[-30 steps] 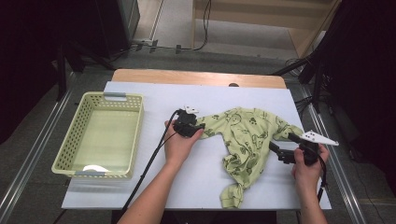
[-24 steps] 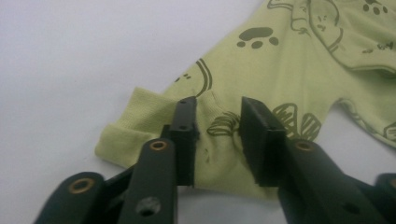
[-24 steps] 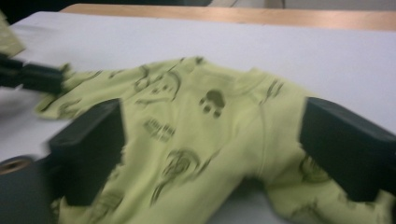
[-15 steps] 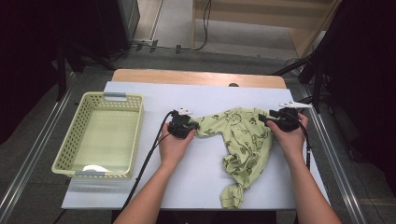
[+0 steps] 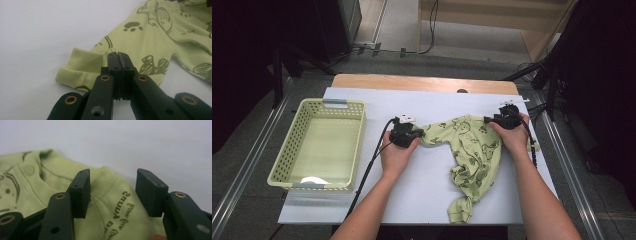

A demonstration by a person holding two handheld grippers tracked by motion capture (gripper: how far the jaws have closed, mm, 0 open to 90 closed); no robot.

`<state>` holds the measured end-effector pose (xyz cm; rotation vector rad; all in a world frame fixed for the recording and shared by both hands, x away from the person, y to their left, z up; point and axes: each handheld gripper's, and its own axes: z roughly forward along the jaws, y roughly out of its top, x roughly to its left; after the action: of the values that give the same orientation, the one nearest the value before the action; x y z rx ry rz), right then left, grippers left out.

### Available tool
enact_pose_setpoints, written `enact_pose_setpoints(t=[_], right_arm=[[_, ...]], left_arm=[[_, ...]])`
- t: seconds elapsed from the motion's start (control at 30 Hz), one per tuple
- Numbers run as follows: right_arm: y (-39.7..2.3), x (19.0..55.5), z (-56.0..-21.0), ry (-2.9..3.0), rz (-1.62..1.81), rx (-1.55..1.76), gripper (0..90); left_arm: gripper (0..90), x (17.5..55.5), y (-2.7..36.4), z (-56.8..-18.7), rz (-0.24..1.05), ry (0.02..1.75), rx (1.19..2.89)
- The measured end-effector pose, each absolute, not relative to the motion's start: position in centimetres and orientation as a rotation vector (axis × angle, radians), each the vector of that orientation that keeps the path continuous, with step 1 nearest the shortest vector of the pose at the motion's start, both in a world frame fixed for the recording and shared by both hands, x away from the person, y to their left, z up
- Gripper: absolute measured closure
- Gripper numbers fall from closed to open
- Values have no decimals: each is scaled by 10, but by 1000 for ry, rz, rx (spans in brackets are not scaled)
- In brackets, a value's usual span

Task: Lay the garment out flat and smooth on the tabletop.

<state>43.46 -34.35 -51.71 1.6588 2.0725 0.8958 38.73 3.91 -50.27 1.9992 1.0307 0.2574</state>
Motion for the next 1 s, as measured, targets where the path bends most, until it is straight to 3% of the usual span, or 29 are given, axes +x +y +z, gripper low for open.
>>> enact_pose_setpoints(t=[0.1, 0.17, 0.43, 0.53, 0.6, 0.63, 0.87, 1.0], right_arm=[[-341, 435, -516, 2092, 912, 1644, 629], [-341, 435, -515, 2121, 938, 1620, 829], [-350, 437, -486, 1901, 1058, 1519, 848], [-355, 441, -489, 1873, 1039, 1565, 797], [-360, 444, -497, 1874, 1016, 1659, 556], [-362, 444, -499, 1875, 1012, 1682, 485], [-381, 427, -496, 1885, 1011, 1639, 436], [-396, 415, -491, 1856, 1015, 1664, 427]], left_arm=[[895, 388, 41, -501, 268, 1037, 1982], [896, 389, 42, -498, 297, 1040, 1959], [893, 394, 55, -480, 537, 1050, 1844], [825, 399, 58, -488, 444, 1099, 1887], [723, 401, 59, -495, 389, 1124, 1938], [698, 401, 60, -498, 385, 1123, 1948], [542, 401, 65, -493, 358, 1148, 1874], [500, 401, 61, -490, 334, 1139, 1885]])
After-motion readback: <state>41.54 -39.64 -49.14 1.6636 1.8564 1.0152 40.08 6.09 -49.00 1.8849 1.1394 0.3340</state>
